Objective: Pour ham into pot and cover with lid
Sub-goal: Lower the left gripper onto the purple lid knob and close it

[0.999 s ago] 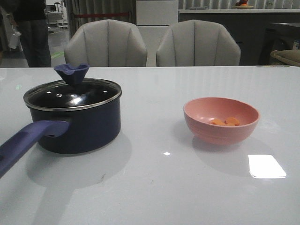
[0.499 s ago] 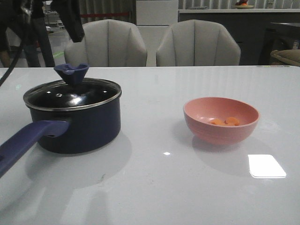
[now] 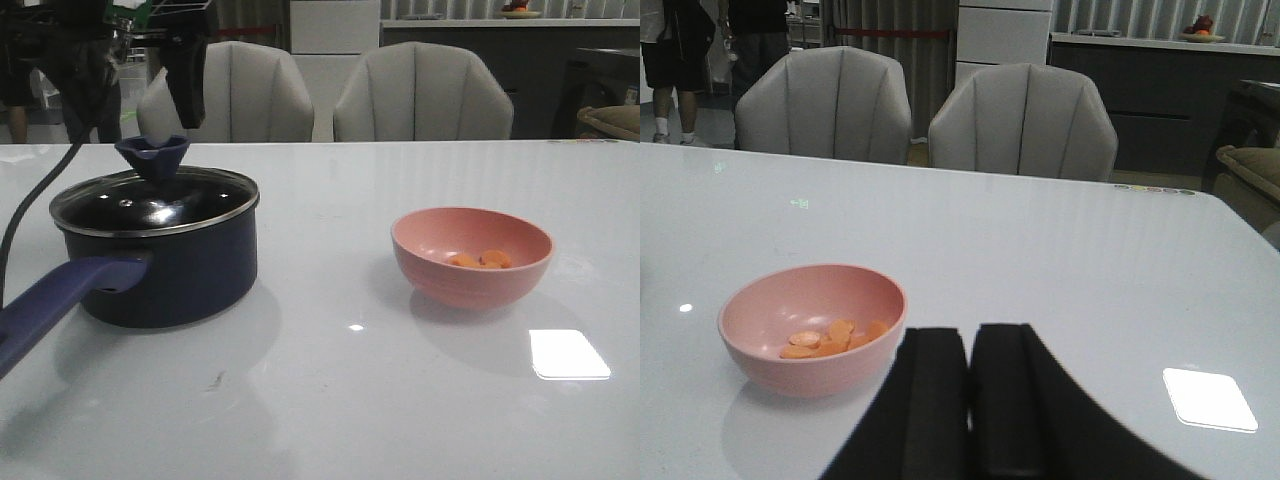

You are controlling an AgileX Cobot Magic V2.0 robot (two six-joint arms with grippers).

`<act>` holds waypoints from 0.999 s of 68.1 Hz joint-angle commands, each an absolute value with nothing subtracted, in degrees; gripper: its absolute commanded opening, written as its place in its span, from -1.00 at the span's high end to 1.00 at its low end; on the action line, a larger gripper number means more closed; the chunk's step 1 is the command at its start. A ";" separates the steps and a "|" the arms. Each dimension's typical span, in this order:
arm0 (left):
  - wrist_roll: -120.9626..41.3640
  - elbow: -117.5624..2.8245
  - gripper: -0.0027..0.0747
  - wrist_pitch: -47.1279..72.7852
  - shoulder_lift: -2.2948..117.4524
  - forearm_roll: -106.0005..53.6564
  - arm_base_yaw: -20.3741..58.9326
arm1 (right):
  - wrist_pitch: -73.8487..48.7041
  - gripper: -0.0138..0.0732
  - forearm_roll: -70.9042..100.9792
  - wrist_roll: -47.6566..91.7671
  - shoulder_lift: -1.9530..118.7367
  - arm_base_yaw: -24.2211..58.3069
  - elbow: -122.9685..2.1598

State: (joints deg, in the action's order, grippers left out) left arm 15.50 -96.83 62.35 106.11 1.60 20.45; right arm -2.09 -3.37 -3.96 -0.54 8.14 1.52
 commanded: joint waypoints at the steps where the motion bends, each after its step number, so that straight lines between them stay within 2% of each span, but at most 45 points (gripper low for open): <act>1: 16.24 -100.33 -0.74 62.62 104.79 1.81 20.75 | 2.75 0.33 -4.02 -3.57 -1.74 7.82 1.24; 68: 17.70 -101.34 -0.70 63.13 108.51 0.00 20.66 | 2.75 0.33 -4.02 -3.62 -1.79 7.82 1.24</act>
State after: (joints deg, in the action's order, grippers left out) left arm 17.00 -99.44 64.74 111.52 0.00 20.45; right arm -2.09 -3.37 -3.96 -0.54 8.14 1.52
